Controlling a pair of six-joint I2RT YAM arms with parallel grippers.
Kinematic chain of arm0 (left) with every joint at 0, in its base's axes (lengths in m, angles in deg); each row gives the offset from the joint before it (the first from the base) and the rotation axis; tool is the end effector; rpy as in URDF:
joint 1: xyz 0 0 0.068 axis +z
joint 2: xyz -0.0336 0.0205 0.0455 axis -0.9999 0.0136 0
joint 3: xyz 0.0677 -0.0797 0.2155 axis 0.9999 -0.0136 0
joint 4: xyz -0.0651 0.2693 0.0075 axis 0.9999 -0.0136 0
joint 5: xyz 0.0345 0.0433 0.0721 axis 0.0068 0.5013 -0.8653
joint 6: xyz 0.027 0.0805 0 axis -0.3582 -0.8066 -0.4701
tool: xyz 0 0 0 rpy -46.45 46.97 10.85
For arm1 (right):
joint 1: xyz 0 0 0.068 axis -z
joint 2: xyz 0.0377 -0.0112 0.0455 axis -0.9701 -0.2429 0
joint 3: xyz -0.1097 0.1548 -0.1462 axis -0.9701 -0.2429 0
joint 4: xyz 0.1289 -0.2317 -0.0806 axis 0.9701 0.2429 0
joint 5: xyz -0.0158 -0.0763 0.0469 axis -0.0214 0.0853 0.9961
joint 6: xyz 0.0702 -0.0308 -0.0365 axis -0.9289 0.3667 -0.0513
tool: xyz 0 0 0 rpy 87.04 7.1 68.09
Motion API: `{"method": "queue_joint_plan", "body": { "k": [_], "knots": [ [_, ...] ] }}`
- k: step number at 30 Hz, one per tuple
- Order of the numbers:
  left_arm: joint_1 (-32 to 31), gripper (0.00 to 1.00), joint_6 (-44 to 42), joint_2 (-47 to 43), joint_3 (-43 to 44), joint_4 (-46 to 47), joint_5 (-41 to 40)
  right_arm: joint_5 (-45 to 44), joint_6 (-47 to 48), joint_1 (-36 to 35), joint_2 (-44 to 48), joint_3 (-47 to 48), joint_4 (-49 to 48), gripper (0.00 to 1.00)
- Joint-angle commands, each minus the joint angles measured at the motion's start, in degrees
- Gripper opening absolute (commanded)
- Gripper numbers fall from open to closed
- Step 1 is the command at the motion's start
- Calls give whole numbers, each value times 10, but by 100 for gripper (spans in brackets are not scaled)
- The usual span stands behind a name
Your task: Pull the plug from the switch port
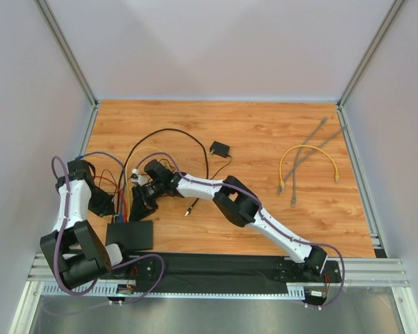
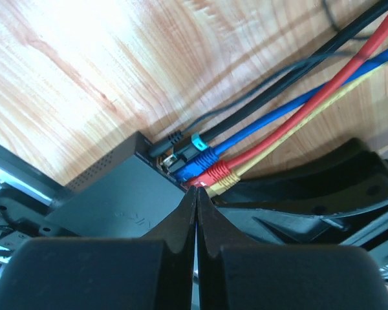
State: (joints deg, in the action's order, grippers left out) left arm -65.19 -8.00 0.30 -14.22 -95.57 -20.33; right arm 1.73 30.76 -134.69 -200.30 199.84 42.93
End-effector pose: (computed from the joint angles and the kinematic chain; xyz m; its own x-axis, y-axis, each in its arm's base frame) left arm 0.2099 0.0936 0.1230 -0.4663 -0.8738 -0.1380 -0.8703 0.4811 -0.1054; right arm 0.2495 0.5303 0.0349 -0.8566 -0.5160 -0.0083 -0.1856 0.2930 0.9379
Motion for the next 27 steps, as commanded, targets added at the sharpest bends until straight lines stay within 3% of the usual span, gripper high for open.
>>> {"method": "queue_joint_plan", "body": {
  "k": [1,6,12,22,27],
  "knots": [
    [5,1,13,-20,10,-24,1,-20,33,-7,26,-63,26,30],
    [4,9,26,-23,28,-38,-53,-23,51,-6,77,-156,20,29],
    [5,13,20,-10,40,-33,-43,-38,96,13,108,-218,26,29],
    [5,9,49,-28,-28,-25,28,-37,27,12,60,-122,16,31],
    [4,8,61,-4,-48,-19,45,-32,24,3,18,-56,64,29]
  ]
}}
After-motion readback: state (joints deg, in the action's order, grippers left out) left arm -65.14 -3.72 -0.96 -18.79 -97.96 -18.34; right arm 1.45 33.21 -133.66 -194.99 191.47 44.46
